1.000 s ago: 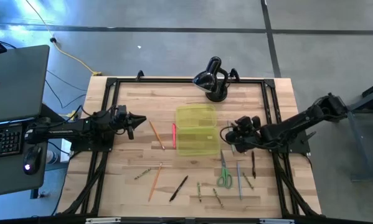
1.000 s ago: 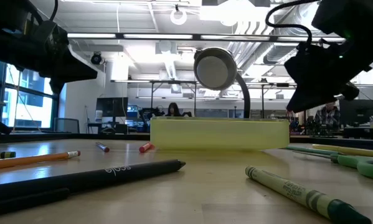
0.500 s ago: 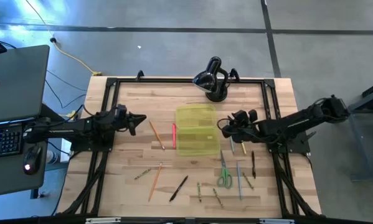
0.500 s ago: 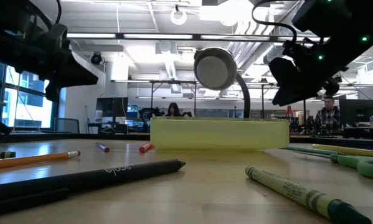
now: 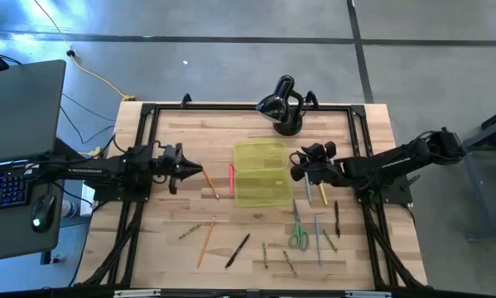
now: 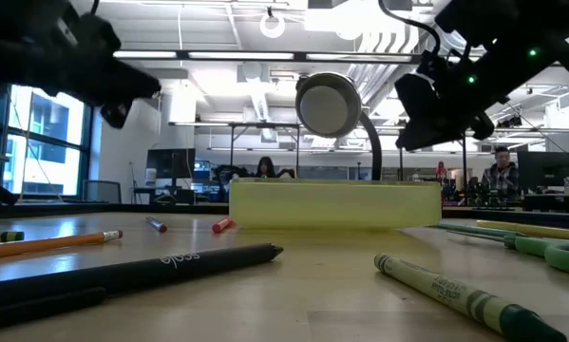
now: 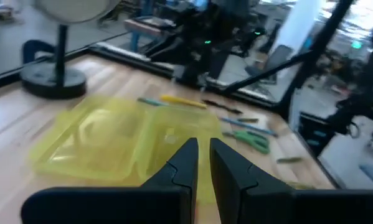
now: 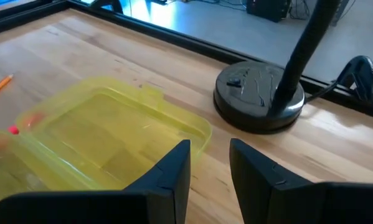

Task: Pick & place school supplies into a supply box
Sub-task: Put the top orange pencil into the yellow school supply box

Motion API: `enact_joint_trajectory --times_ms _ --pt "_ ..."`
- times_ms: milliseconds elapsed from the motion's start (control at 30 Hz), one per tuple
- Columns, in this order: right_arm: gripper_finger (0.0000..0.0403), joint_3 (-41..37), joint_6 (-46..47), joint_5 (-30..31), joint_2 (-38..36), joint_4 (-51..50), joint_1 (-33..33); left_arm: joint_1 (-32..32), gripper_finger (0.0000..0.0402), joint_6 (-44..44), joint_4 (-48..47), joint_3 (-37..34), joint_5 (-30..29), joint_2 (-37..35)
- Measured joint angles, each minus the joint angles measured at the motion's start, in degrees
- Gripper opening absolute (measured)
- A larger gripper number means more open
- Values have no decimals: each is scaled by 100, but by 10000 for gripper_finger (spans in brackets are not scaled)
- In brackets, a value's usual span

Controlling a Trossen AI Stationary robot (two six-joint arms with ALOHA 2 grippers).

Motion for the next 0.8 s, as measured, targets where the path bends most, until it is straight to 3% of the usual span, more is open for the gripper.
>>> enact_joint_trajectory --times_ms 167,333,633,800 --pt "92 0 -147 -5 0 49 -85 0 74 162 -479 408 284 446" --pt "92 0 -145 -136 0 73 -146 1 74 454 -907 939 724 1408" --pt "92 0 -124 -352 -2 77 -144 80 74 2814 -1838 2019 2404 3153" --pt "92 0 -138 -585 -2 77 -144 858 74 3844 -2489 2437 3376 3705"
